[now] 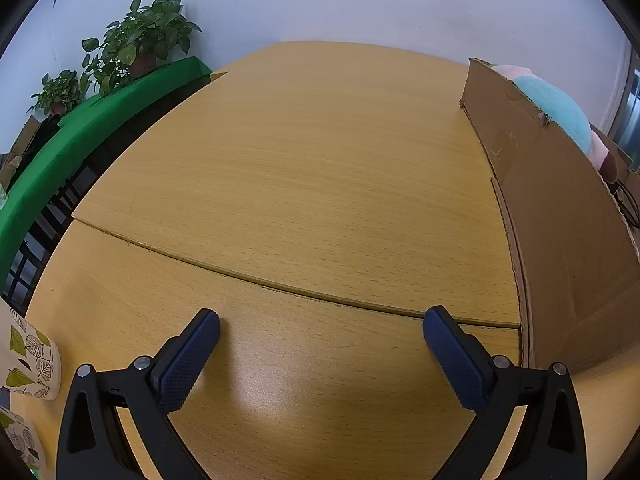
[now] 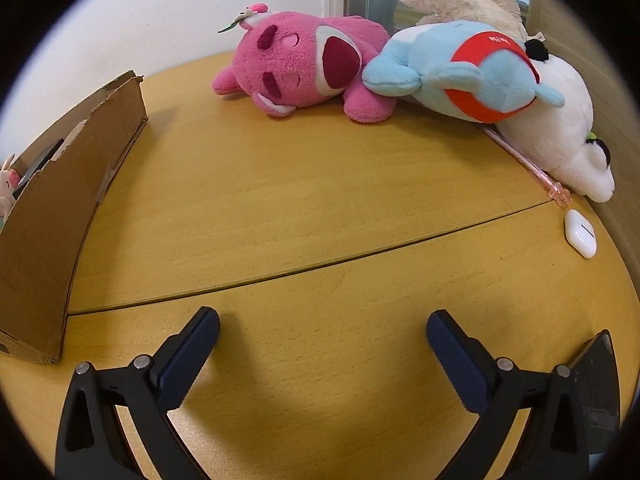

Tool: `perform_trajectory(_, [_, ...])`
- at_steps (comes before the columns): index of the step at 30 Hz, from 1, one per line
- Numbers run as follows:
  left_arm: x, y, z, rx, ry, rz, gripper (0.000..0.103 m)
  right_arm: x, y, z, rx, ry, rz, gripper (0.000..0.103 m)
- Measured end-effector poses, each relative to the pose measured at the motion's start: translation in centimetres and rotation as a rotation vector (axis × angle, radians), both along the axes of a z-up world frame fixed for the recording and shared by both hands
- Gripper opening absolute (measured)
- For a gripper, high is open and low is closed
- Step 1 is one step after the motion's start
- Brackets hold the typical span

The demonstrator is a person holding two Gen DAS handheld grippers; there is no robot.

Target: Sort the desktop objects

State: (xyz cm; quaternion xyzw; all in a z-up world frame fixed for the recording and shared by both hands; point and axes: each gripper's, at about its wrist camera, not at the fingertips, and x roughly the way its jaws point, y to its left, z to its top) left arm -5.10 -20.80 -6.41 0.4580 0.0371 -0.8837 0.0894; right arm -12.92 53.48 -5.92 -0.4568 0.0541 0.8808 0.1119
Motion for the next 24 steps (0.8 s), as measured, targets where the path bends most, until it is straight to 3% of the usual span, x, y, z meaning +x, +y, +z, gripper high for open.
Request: perform_trajectory(24, [0.13,-0.04,0.25,0.002,-0.001,0.006,0.103,-0.9,-0.16,-0.47,0.004,0.009,0.032,0.103])
